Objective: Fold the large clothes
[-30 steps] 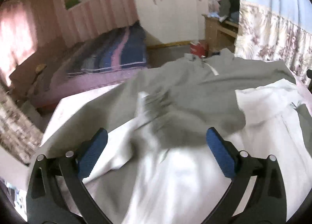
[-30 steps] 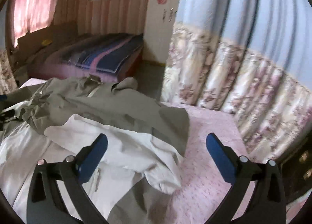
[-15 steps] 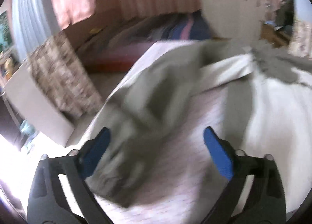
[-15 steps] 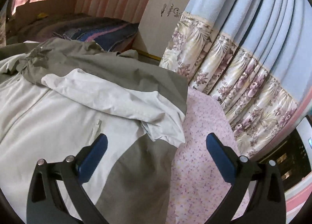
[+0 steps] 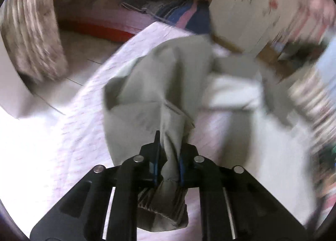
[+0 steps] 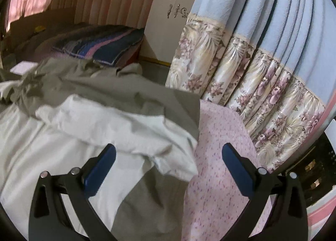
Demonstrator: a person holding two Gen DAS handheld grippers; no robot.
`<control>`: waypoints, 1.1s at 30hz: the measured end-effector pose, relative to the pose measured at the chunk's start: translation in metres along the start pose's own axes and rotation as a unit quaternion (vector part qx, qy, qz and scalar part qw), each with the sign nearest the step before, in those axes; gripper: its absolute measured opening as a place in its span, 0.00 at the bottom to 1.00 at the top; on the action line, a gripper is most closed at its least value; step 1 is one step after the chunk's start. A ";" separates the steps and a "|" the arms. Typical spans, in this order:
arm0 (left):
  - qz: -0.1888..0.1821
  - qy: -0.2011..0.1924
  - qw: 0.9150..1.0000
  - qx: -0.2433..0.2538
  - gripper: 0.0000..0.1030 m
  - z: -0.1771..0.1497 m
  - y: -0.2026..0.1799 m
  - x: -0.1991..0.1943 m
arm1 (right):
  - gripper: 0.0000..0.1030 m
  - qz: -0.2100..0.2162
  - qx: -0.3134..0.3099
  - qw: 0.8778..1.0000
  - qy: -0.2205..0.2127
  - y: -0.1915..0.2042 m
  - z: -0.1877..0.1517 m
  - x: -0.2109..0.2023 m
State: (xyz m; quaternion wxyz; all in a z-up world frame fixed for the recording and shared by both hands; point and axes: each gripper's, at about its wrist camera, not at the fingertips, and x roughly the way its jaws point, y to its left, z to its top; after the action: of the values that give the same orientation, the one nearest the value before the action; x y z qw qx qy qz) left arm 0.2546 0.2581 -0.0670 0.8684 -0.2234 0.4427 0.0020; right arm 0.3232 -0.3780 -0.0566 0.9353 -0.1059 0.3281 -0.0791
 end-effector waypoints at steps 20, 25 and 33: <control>-0.266 0.130 0.947 0.120 0.61 0.009 -0.350 0.134 | 0.98 -0.023 0.055 0.998 0.021 -0.060 0.000 0.021; -0.224 0.082 0.957 0.165 0.94 0.019 -0.332 0.102 | 0.98 0.003 0.029 1.000 0.006 -0.039 0.012 0.013; 0.017 -0.028 0.962 0.272 0.97 0.033 -0.241 0.089 | 0.84 0.195 0.020 0.979 0.051 0.038 0.020 0.032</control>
State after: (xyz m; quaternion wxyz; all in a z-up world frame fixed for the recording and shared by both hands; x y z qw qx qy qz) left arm 0.3828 0.0372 -0.0257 0.9084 0.0288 0.4056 -0.0977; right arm 0.3633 -0.3455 -0.0695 0.9168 -0.0166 0.3881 0.0931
